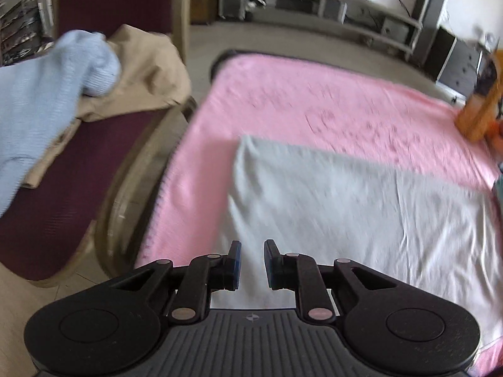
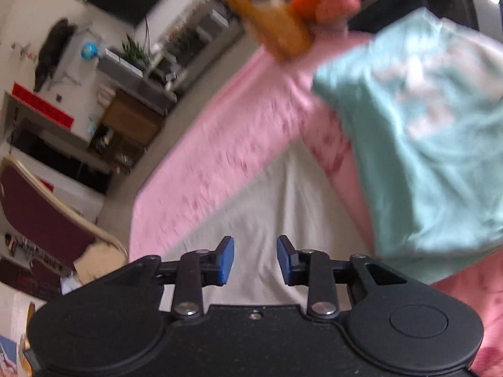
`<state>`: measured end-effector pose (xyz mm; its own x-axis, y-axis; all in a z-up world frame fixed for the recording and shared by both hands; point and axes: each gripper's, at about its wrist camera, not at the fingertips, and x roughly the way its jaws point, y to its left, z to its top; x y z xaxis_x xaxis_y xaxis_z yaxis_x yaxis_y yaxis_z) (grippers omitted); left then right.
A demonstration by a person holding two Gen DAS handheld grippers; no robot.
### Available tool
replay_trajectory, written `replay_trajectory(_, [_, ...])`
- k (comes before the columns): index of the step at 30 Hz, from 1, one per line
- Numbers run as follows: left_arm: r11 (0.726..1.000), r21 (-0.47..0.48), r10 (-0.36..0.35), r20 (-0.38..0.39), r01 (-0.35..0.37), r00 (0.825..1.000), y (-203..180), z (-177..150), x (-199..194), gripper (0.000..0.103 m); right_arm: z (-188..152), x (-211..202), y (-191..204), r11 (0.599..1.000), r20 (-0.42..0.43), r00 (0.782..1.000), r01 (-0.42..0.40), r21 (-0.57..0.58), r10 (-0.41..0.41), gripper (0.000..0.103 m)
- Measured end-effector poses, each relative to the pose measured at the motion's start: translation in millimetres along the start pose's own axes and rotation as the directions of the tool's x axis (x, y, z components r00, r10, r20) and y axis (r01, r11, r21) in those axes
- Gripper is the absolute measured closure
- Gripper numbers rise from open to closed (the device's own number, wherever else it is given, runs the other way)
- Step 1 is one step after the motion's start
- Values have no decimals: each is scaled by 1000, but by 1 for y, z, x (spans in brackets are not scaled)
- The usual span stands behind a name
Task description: Fold clothes
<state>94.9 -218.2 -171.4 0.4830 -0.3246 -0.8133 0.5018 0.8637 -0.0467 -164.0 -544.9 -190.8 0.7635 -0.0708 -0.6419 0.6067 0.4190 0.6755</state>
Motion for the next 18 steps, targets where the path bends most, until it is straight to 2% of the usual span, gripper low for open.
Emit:
replay_trajectory(2, [1000,21,-3,-12,3,1000,-9,0,11,86,-2,20,3,999,-75,996,-52,2,52,80])
replay_trajectory(6, [994,108,31,-42,-26,999,-27,-3,34,86,-8,57,8,990,-200,970,-139,19,140,79])
replay_trajectory(8, [989,135,69,-62,-60,996,-28,-8,42,82,-10,71,5,994,-232,967,-110,12,110,79])
replay_trajectory(9, [988,139,77,-53,-69,996,-27,-9,42,80,-10,74,3,997,-235,969,-78,2,77,86])
replay_trajectory(11, [988,131,88,-54,-80,995,-22,-9,41,78,-5,68,-8,999,-190,981,-36,22,40,97])
replay_trajectory(12, [989,122,92,-55,-85,994,-19,-10,42,78,-1,62,-14,999,-155,988,-11,41,17,96])
replay_trajectory(14, [991,103,92,-61,-85,994,-14,-10,41,76,10,40,-35,990,-34,995,97,99,-94,103])
replay_trajectory(16, [992,94,94,-63,-88,994,-11,-10,40,76,16,20,-51,972,47,981,181,151,-190,103])
replay_trajectory(18, [991,91,102,-66,-96,993,-10,-10,38,76,15,9,-50,961,99,960,250,119,-262,102])
